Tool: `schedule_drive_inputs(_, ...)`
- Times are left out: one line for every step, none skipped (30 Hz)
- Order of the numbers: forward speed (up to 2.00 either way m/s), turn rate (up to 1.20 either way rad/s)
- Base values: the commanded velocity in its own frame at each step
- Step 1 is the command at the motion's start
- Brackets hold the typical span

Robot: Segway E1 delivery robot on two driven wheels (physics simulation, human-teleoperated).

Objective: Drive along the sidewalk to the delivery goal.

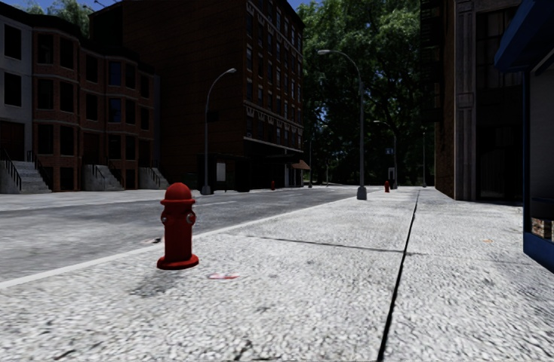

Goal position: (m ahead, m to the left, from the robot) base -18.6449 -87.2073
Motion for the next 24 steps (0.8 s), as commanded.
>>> schedule_drive_inputs(1.27, -0.51)
schedule_drive_inputs(1.27, -0.05)
schedule_drive_inputs(1.27, 0.0)
schedule_drive_inputs(1.27, 0.0)
schedule_drive_inputs(1.27, 0.0)
schedule_drive_inputs(1.27, 0.0)
schedule_drive_inputs(1.27, -1.03)
schedule_drive_inputs(1.27, -1.2)
schedule_drive_inputs(1.27, -1.2)
schedule_drive_inputs(1.27, -1.15)
schedule_drive_inputs(1.27, -1.15)
schedule_drive_inputs(1.27, 0.0)
schedule_drive_inputs(1.27, 0.0)
schedule_drive_inputs(1.27, 0.0)
schedule_drive_inputs(1.25, -0.71)
schedule_drive_inputs(1.25, -0.81)
schedule_drive_inputs(1.25, -0.94)
schedule_drive_inputs(1.25, -1.2)
schedule_drive_inputs(1.25, -1.2)
schedule_drive_inputs(1.24, -1.2)
schedule_drive_inputs(1.24, -1.2)
schedule_drive_inputs(1.24, -1.2)
schedule_drive_inputs(1.24, -1.2)
schedule_drive_inputs(1.24, -1.19)
